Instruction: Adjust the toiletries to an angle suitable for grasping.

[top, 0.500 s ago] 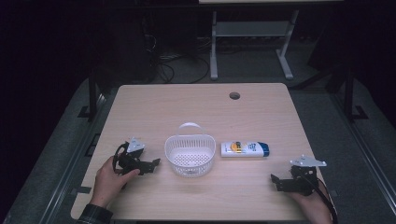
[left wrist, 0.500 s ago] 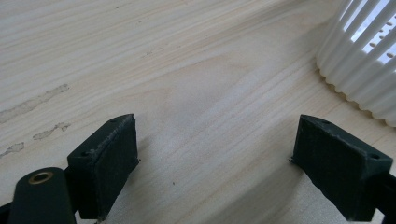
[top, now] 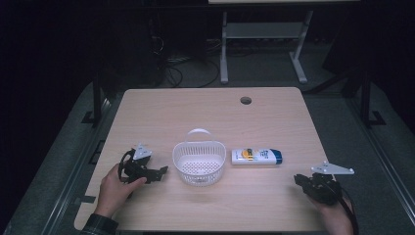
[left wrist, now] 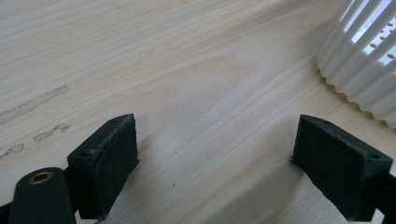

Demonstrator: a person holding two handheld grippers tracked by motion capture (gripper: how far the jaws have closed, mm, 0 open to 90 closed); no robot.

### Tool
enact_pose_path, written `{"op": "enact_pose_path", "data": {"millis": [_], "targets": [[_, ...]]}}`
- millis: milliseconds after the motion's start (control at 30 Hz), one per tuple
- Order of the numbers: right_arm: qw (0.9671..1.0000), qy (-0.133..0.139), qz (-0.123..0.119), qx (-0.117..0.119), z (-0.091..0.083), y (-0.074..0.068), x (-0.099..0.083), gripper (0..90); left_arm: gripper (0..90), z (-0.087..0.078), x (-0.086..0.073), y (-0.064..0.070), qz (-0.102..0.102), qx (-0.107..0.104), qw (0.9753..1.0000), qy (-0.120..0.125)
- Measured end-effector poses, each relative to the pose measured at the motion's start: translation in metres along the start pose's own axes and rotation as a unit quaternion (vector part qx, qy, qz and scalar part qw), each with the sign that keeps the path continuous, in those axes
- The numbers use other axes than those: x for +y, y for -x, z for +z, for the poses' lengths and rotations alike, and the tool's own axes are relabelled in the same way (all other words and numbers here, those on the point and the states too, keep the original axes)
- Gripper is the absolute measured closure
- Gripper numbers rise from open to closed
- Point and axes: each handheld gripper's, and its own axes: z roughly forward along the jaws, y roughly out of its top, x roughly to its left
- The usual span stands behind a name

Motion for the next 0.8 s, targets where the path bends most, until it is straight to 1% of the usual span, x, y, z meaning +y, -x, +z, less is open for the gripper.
{"op": "enact_pose_path", "data": {"millis": [133,200,267,333,367,600,633,700,767,800], "targets": [[0.9999,-0.005,-0.001,0.015,0.002,-0.004,0.005,89.7,13.0,0.000,0.000,0.000,0.000,0.000,1.0000,0.000],[0.9997,-0.001,-0.002,0.023,0.003,-0.006,0.008,89.7,13.0,0.000,0.000,0.000,0.001,0.000,1.0000,0.000],[0.9997,0.000,-0.001,0.026,0.004,-0.006,0.010,89.6,13.0,0.000,0.000,0.000,0.000,0.000,1.0000,0.000],[0.9995,0.004,-0.006,0.031,0.004,-0.007,0.012,89.7,13.0,0.000,0.000,0.000,0.000,0.000,1.0000,0.000],[0.9993,0.008,-0.004,0.037,0.004,-0.006,0.014,89.7,13.0,0.000,0.000,0.000,0.000,0.000,1.0000,0.000],[0.9984,0.023,0.003,0.052,0.008,-0.003,0.024,89.6,13.0,0.000,0.000,0.000,0.001,-0.001,1.0000,0.001],[0.9980,0.025,0.005,0.059,0.010,-0.002,0.027,89.6,13.0,0.000,0.000,0.000,0.001,-0.001,1.0000,0.000],[0.9978,0.024,0.006,0.061,0.011,-0.002,0.028,89.7,13.0,0.000,0.000,0.000,0.001,-0.001,1.0000,0.000],[0.9977,0.025,0.000,0.064,0.014,-0.001,0.031,89.7,13.0,0.000,0.000,0.000,0.001,-0.001,1.0000,0.000],[0.9976,0.024,0.002,0.065,0.014,-0.002,0.033,89.6,13.0,0.000,0.000,0.000,0.001,-0.001,1.0000,0.001]]}}
